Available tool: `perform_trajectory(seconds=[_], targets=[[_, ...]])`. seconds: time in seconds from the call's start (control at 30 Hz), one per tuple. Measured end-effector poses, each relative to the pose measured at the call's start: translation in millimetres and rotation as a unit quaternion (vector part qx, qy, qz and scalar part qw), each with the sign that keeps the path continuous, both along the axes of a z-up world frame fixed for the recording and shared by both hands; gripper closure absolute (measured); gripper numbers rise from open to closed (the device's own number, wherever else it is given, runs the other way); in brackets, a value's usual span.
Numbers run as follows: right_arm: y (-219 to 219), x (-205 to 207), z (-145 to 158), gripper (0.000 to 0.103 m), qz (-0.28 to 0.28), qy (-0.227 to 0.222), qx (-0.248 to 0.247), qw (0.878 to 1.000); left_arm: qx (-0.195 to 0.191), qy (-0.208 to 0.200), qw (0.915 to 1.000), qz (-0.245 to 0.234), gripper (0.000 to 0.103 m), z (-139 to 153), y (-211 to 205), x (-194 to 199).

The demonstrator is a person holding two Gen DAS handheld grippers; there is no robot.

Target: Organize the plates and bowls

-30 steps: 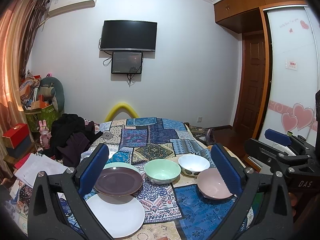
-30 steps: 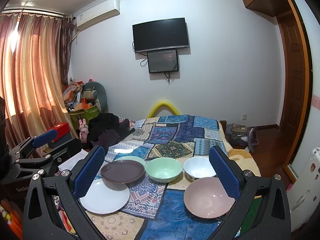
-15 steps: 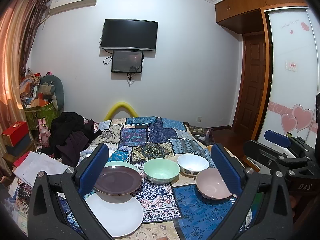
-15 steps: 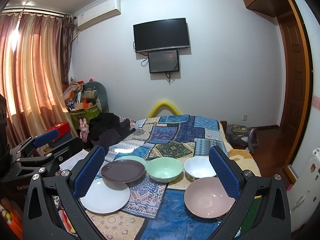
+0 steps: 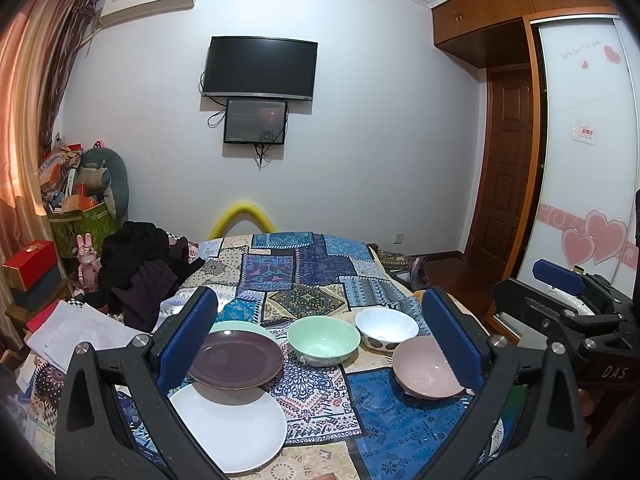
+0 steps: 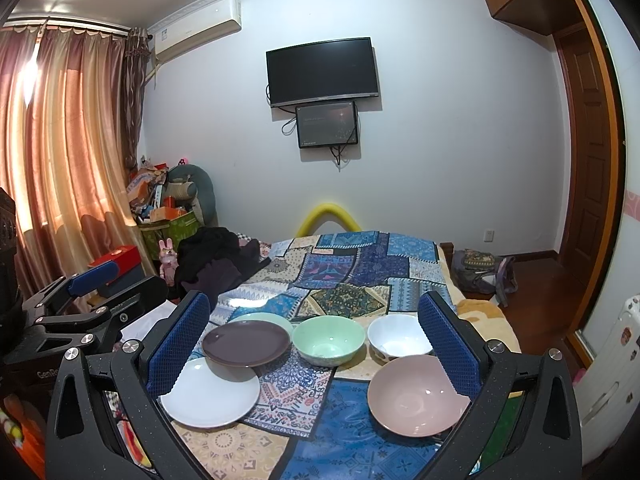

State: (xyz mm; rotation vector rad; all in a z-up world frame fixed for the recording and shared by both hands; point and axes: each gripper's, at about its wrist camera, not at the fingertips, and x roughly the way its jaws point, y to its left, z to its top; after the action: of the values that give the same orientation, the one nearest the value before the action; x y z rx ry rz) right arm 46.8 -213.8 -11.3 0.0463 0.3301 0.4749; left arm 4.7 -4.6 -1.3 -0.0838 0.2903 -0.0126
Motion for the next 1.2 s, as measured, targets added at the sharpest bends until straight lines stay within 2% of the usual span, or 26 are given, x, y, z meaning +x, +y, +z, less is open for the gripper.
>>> perform_trajectory(seconds=[0.73,0.97,1.2], targets=[[6,5,-1,0.0,0.0,0.008,-0.006,1.0,-0.008,0.012,0.9999,0.002,0.0,-7,5,9],[22,30,-19,0.0,0.006,0.043,-0.016,0.999,-0.012,0.033,0.9994,0.001,0.0,-19,19,28],[47,63,-51,0.0,0.022,0.094,-0.038,0.995,-0.039,0.076,0.9963,0.008,0.0,-52,63,63]])
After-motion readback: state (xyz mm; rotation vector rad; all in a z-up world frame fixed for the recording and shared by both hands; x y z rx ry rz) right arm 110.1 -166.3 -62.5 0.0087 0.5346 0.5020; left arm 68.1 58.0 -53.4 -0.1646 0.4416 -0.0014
